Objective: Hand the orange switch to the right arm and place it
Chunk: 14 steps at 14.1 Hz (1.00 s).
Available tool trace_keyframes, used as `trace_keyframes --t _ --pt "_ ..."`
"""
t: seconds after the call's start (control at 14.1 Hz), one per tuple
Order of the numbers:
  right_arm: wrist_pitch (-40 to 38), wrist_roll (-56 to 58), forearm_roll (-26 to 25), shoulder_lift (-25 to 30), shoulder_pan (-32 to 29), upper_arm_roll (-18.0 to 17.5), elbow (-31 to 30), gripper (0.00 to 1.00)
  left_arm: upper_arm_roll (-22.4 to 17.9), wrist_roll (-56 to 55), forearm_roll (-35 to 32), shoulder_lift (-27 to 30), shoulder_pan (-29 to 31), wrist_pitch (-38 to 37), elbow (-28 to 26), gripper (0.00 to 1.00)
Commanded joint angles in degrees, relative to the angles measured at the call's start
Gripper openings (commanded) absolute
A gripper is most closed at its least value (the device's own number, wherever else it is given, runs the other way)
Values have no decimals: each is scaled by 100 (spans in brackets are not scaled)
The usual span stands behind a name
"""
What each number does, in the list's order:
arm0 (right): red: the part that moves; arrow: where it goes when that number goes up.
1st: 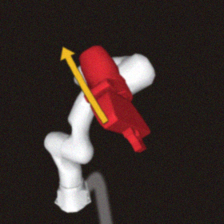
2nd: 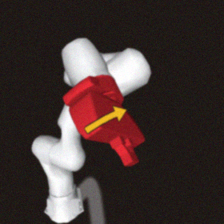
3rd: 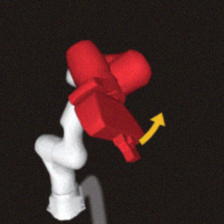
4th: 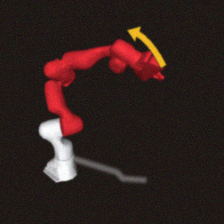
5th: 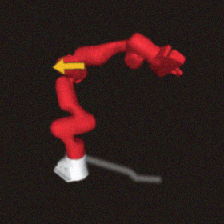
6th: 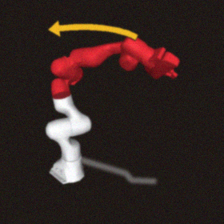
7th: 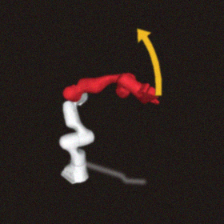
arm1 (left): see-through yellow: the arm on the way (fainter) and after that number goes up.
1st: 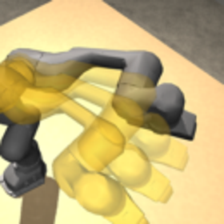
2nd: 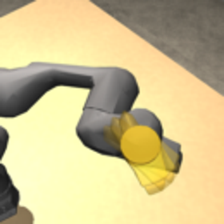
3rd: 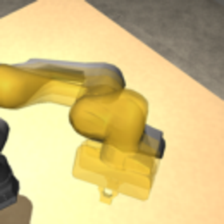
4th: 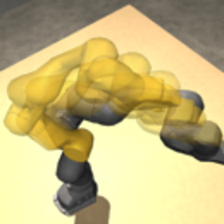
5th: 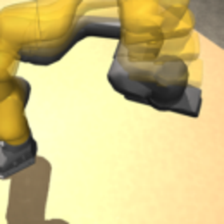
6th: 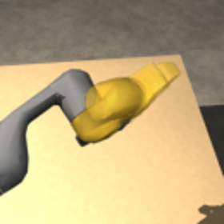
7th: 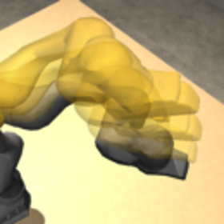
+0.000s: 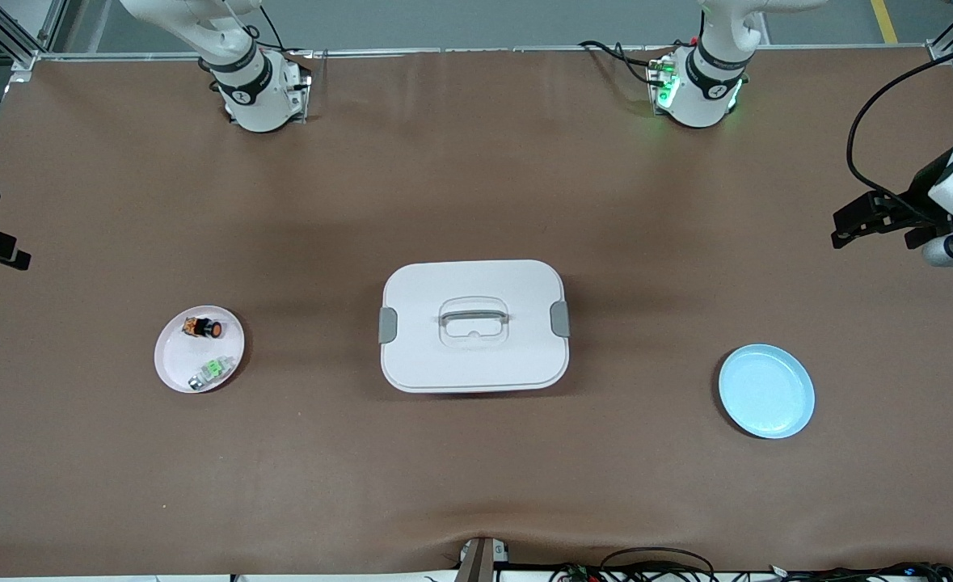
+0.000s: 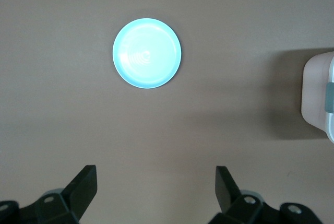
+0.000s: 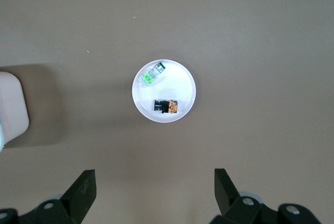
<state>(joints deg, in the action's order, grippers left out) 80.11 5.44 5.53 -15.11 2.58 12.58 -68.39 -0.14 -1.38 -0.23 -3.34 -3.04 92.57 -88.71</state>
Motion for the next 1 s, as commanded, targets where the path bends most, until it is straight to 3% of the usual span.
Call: trace_keyframes --t 0.0,0.14,0.28,0.92 --pt "153 -340 -201 359 -774 -991 -420 100 -12 -20 32 -44 -4 -116 126 100" --pt "346 -665 -359 630 -1092 -1476 -823 100 -12 -20 32 -44 -12 -116 126 100" --pt "470 -833 -377 842 -1233 -1688 -1097 100 -12 -20 32 -44 -12 -116 126 100" --pt "14 -904 -333 843 -1093 -1706 -834 100 -12 -20 32 -53 5 -116 126 100"
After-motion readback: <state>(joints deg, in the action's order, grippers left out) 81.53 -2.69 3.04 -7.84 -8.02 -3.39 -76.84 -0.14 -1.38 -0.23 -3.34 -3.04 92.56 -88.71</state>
